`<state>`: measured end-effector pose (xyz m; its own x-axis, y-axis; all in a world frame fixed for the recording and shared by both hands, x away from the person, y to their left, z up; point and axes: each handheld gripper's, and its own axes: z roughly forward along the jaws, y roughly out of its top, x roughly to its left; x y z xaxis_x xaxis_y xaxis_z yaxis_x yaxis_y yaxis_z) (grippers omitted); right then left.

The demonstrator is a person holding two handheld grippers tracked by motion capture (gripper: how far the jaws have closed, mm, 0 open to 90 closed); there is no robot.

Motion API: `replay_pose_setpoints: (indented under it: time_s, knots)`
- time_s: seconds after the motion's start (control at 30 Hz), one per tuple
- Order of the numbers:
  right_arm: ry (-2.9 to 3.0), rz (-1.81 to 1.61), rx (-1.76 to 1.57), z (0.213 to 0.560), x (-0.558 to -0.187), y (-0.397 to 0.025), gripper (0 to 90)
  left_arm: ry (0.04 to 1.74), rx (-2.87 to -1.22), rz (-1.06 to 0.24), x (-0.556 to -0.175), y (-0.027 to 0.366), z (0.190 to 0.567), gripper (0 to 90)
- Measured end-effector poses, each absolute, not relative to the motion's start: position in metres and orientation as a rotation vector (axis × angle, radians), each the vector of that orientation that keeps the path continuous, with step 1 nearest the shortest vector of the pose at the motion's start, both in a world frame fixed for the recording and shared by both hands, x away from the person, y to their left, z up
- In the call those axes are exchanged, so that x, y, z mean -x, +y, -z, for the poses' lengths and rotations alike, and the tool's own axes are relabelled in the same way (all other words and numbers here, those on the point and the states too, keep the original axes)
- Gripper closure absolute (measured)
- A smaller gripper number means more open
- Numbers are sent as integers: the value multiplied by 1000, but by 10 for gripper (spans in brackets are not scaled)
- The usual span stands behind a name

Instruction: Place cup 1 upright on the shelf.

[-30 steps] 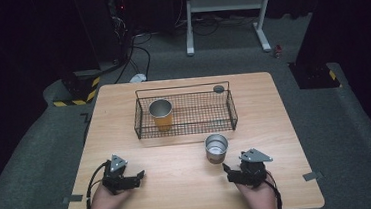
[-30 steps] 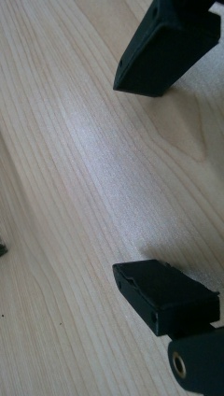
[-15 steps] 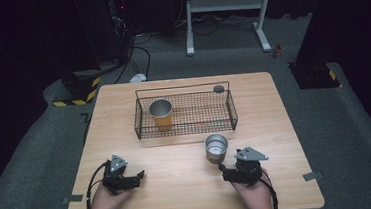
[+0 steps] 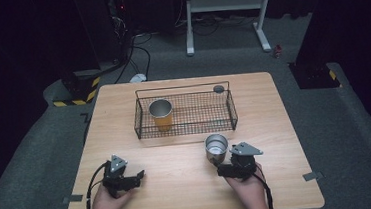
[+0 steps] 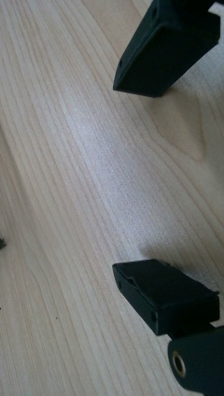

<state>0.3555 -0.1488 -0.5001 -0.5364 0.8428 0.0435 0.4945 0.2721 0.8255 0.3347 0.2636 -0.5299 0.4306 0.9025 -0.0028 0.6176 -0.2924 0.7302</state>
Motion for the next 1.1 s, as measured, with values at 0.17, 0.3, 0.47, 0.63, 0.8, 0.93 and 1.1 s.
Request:
replay_pose_setpoints:
  time_s: [0.17, 0.3, 0.47, 0.63, 0.8, 0.93, 1.1]
  knots:
    - [2142, -1164, -1206, 500, -360, -143, 105, 1274, -2025, -554, -335, 264, 530, 116]
    - [2145, -1160, -1196, 500, -366, -139, 105, 1270, -2035, -549, -336, 263, 530, 84]
    - [2141, -1174, -1182, 500, -370, -134, 104, 1269, -2035, -549, -336, 263, 530, 81]
    - [2141, -1173, -1172, 500, -375, -131, 104, 1275, -2035, -553, -336, 263, 530, 79]
    - [2147, -1173, -1170, 501, -377, -127, 108, 1283, -2032, -555, -335, 263, 530, 76]
    - [2154, -1166, -1152, 502, -378, -125, 128, 1287, -2031, -555, -335, 263, 530, 74]
    - [2144, -1165, -1160, 502, -379, -125, 179, 1287, -2031, -555, -335, 263, 530, 74]
